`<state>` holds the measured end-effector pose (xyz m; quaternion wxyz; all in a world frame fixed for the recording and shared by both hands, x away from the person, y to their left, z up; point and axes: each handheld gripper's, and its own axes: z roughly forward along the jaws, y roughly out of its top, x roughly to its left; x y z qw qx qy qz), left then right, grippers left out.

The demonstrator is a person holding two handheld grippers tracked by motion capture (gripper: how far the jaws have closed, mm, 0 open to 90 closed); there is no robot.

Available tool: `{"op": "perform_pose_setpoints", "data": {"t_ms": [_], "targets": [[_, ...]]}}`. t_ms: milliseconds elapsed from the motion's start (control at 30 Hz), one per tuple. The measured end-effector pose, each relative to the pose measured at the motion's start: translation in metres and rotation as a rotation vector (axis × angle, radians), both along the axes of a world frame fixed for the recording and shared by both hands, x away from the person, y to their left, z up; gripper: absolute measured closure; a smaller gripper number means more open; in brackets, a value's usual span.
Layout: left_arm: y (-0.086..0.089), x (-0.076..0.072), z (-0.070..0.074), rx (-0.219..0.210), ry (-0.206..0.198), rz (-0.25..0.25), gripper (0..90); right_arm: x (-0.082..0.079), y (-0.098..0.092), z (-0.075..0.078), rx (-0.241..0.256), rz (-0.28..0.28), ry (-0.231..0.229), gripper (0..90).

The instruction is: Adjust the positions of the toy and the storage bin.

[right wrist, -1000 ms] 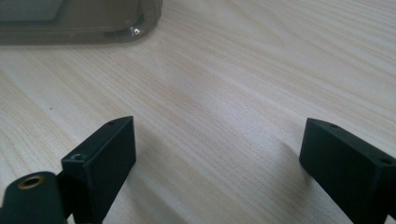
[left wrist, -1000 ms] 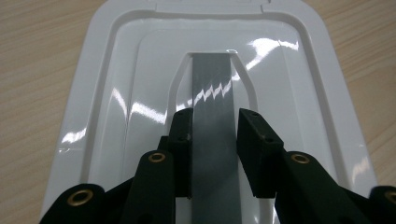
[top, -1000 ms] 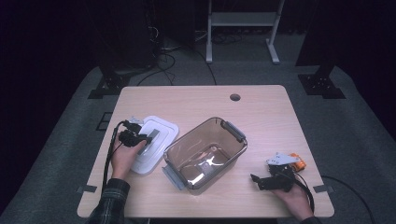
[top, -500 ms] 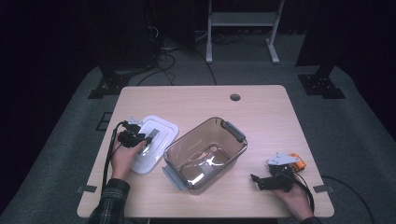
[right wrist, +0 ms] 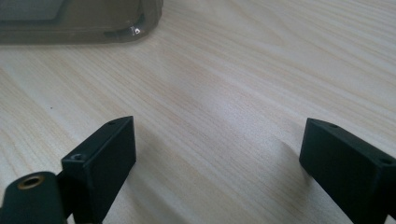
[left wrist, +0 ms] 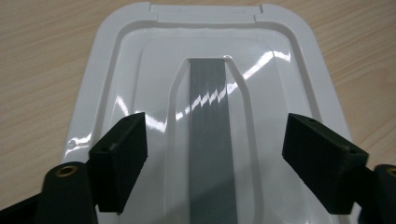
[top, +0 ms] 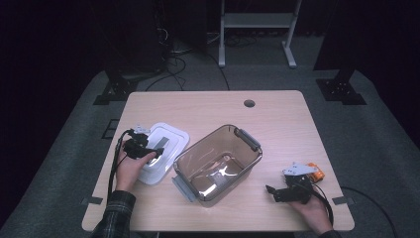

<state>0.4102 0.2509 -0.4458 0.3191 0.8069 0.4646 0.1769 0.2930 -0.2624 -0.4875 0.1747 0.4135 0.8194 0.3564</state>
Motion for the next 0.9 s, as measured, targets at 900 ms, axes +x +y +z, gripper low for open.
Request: {"op": "perform_pose_setpoints", "data": {"t_ms": [900], "targets": [[-0.021,-0.092,0.005,-0.006,-0.05,-0.126,9.9,0.0,-0.001,0.0,0.001,0.001,-0.001,9.5]]}}
